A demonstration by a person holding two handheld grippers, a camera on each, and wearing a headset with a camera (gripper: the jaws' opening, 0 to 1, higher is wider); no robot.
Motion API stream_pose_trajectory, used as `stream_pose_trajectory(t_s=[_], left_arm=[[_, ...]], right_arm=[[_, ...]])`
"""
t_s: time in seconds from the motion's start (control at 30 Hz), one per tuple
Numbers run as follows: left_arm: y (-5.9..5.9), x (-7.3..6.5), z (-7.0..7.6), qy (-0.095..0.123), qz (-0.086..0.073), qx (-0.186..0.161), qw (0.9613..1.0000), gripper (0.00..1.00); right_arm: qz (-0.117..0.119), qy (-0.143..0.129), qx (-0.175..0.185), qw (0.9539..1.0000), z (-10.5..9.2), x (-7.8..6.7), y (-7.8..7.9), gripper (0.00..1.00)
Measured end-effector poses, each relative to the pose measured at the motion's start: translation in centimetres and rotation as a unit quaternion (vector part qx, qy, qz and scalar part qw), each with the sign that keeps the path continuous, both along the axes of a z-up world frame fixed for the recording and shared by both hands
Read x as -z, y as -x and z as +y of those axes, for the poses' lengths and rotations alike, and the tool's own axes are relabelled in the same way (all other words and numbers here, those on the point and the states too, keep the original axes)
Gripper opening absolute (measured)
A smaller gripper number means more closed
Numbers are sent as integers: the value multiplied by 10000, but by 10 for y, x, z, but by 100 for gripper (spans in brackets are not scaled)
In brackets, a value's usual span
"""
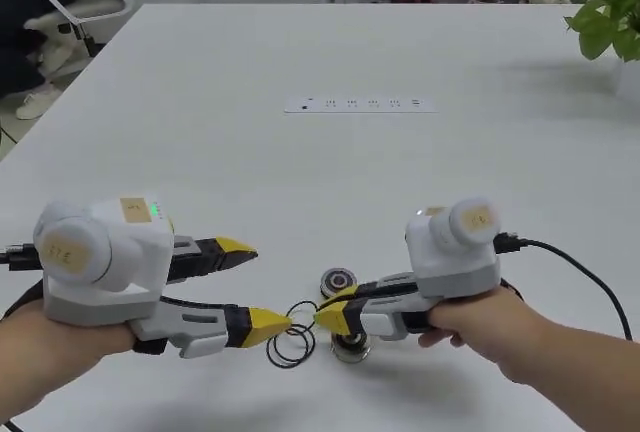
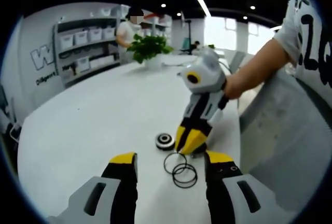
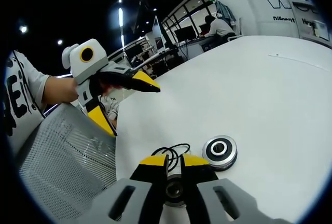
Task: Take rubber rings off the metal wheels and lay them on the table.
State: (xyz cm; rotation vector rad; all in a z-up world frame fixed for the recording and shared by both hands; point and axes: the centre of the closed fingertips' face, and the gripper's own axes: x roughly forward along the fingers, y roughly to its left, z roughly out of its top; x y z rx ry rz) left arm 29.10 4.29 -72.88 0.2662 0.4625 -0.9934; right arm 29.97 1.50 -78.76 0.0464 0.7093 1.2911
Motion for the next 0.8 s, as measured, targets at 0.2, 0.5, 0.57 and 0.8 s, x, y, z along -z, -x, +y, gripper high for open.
stream_pose_trajectory(t_s=[0.2,0.5,0.57,0.8], left_arm=[[-1,0,0,-10,16,17,10000,53],[-7,3,3,1,83,-12,10000,52],[-9,3,3,15,87,-30,10000,52],[-18,7,3,-3,131,-75,9999,51]], right_arm=[[25,-65,47,10000,-2,-3,-2,8],[-75,-174,254,9995,-11,-11,-14,9],[-81,-214,336,9992,-13,-13,-18,9],[-167,-313,573,9977,-22,-20,-31,10]])
